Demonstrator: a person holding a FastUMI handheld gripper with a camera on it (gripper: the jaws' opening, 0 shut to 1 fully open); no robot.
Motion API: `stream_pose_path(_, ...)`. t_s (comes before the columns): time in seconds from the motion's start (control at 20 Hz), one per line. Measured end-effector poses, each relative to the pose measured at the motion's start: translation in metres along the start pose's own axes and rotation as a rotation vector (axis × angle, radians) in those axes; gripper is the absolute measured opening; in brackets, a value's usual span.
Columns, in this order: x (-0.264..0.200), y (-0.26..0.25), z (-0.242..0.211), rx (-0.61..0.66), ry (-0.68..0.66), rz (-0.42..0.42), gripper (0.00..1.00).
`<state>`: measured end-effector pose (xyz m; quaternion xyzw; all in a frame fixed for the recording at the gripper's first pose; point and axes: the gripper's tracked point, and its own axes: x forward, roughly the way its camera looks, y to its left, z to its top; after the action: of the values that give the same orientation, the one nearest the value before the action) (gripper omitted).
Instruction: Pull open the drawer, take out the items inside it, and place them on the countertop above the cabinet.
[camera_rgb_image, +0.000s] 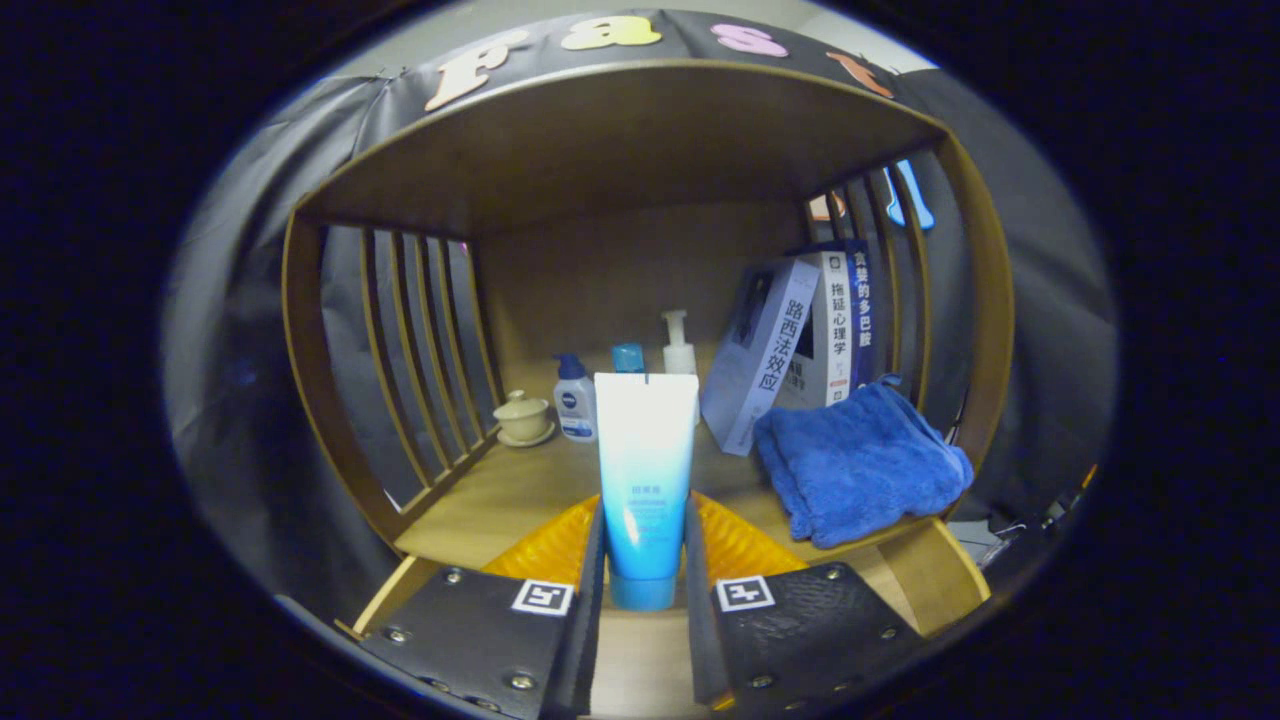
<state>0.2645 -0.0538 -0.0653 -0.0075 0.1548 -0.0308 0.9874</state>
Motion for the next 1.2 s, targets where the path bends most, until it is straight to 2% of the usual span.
stream_pose_path(0.45,0.052,0.000,-0.041,0.000,0.101,-0.063,0.38)
stream_pose_path(0.9,0.088,0.000,-0.050,0.060,0.146,-0.120,0.38)
stream_pose_path(1.2,0.087,-0.010,-0.058,0.027,0.172,-0.152,0.46)
